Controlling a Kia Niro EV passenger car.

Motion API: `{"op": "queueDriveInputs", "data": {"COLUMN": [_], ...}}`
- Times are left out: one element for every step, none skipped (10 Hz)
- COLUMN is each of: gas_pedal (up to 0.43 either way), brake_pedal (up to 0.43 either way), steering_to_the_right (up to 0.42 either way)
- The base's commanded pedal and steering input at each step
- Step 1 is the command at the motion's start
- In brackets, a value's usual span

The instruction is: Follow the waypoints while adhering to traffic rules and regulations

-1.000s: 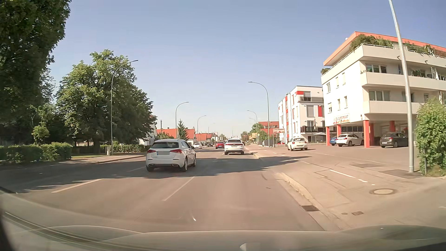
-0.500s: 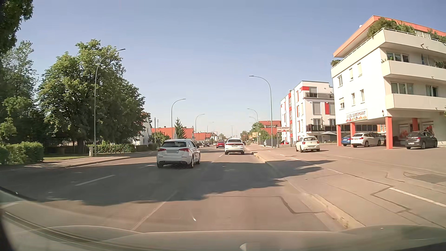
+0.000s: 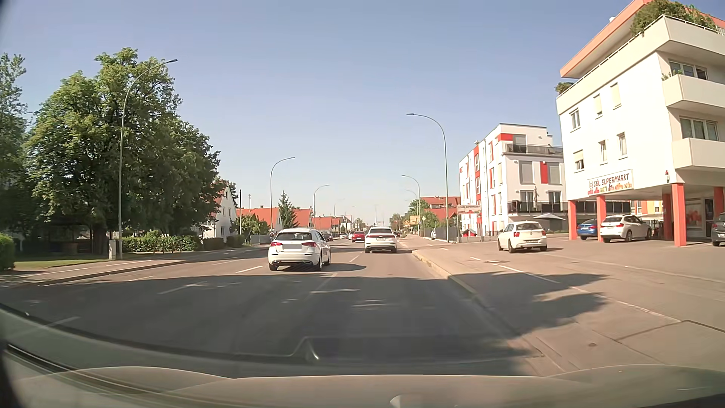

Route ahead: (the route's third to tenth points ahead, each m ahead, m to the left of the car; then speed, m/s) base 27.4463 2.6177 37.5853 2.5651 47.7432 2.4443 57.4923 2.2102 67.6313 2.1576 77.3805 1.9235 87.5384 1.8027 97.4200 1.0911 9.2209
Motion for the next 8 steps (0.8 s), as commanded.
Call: {"op": "queueDriveInputs", "data": {"gas_pedal": [0.098, 0.110, 0.130, 0.130, 0.130, 0.130, 0.138, 0.138], "brake_pedal": [0.000, 0.000, 0.000, 0.000, 0.000, 0.000, 0.000, 0.000], "steering_to_the_right": [0.002, 0.002, 0.002, 0.002, 0.001, 0.001, 0.000, -0.003]}}
